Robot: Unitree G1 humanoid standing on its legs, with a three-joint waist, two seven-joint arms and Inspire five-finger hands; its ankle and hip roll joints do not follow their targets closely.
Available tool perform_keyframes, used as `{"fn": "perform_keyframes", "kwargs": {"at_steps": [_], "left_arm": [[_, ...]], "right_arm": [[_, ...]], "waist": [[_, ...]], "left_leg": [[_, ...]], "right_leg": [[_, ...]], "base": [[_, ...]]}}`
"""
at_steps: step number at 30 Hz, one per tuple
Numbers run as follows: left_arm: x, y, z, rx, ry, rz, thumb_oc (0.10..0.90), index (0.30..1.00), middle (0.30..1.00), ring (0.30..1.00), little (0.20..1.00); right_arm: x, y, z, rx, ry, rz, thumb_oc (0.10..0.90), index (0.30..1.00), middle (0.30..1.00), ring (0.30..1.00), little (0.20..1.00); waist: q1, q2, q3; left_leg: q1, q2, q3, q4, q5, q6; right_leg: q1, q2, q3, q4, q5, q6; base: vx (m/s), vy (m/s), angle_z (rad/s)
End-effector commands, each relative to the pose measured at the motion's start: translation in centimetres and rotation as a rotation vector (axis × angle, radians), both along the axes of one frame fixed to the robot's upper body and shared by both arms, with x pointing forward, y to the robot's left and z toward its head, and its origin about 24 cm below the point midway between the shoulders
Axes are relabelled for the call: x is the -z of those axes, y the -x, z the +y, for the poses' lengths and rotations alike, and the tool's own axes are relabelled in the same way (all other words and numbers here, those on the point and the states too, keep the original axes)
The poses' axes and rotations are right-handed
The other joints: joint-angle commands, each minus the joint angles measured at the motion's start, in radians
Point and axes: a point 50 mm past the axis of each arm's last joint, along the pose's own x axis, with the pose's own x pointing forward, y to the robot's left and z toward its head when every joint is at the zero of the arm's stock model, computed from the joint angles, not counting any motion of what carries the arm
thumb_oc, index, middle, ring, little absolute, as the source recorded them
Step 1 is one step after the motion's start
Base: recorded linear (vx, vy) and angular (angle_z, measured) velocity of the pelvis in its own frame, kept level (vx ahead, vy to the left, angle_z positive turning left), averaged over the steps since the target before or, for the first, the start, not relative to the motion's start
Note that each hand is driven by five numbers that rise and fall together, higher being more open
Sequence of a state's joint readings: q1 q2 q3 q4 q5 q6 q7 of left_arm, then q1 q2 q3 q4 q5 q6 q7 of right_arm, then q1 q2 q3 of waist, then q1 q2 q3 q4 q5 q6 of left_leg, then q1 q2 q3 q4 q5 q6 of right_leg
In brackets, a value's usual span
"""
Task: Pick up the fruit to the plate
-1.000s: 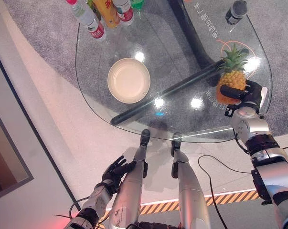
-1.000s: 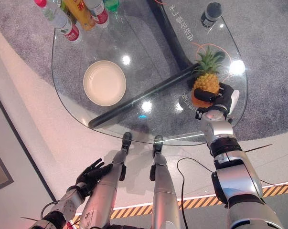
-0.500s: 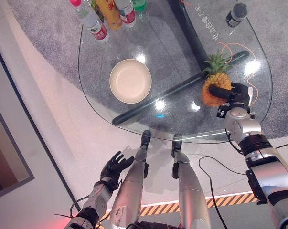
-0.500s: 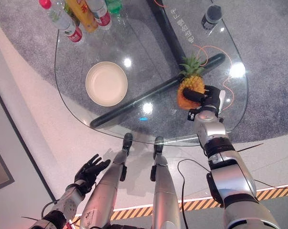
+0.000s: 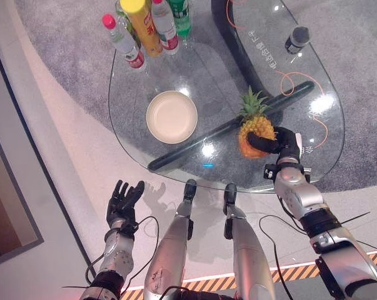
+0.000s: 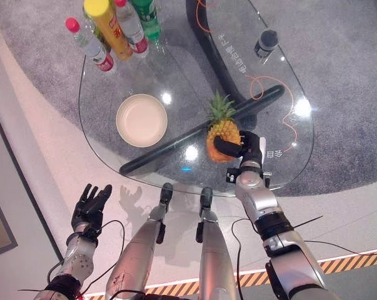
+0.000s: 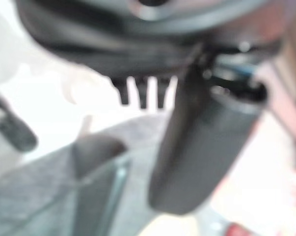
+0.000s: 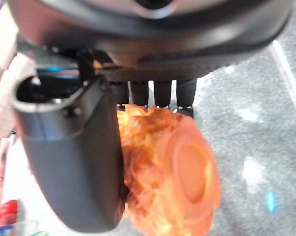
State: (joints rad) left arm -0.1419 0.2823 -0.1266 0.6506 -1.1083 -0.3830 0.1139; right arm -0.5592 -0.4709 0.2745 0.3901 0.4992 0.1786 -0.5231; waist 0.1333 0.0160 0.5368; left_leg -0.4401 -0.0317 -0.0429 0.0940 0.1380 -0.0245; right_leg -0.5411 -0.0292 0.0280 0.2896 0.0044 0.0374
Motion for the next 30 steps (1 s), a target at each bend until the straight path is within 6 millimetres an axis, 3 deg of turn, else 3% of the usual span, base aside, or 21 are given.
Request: {"fn": "perform_keyframes", "kwargs": {"at_steps": [1,9,16,21,30], "left_arm": [[-1.9,0.9,2.3,-0.135,-0.041,-0.111,0.800,0.900,0.900,0.900,0.900],[-6.5,-0.4,2.1,-0.129,-0.063,-0.334,0.800,0.900,0.900,0.900,0.900],[-8.0,-1.2,-0.6,0.097,0.009,-0.414,0.800,0.900,0.900,0.900,0.900],[-9.7,-1.7,-3.4,0.341,0.087,-0.506,0.800,0.900,0.900,0.900,0.900],[-12.3,-2.4,-7.1,0.618,0.096,-0.584,0.800,0.900,0.900,0.900,0.900]], "right_arm": [[-7.5,0.5,0.0,-0.008,-0.030,-0.386,0.100,0.300,0.300,0.300,0.200],[-8.1,2.3,2.6,-0.168,-0.107,-0.500,0.100,0.300,0.300,0.300,0.200],[-9.6,3.7,5.6,-0.480,-0.063,-0.594,0.100,0.300,0.300,0.300,0.200],[-11.0,5.0,8.0,-0.763,0.069,-0.619,0.100,0.300,0.300,0.300,0.200],[-11.4,6.4,10.6,-1.003,0.166,-0.629,0.100,0.300,0.300,0.300,0.200]], "waist": [[-0.023,0.007,-0.017],[-0.024,-0.001,-0.017],[-0.021,-0.006,-0.017],[-0.020,-0.004,-0.017],[-0.027,-0.004,-0.017]], "left_leg": [[0.030,-0.077,-0.048,0.087,-0.130,0.033],[0.076,-0.076,-0.058,0.078,-0.131,0.033],[0.095,-0.077,-0.063,0.081,-0.133,0.032],[0.094,-0.078,-0.062,0.095,-0.133,0.029],[0.080,-0.080,-0.062,0.101,-0.130,0.032]], "right_leg": [[0.111,-0.009,-0.105,-0.100,0.015,0.021],[0.173,-0.005,-0.110,-0.120,0.008,0.015],[0.205,-0.001,-0.117,-0.129,0.009,0.014],[0.215,0.003,-0.122,-0.129,0.010,0.013],[0.200,0.008,-0.115,-0.123,0.014,0.019]], "base": [[0.00,0.000,0.00],[0.00,-0.046,0.06],[0.00,-0.048,0.01],[0.00,-0.028,0.05],[0.00,-0.009,0.03]]}}
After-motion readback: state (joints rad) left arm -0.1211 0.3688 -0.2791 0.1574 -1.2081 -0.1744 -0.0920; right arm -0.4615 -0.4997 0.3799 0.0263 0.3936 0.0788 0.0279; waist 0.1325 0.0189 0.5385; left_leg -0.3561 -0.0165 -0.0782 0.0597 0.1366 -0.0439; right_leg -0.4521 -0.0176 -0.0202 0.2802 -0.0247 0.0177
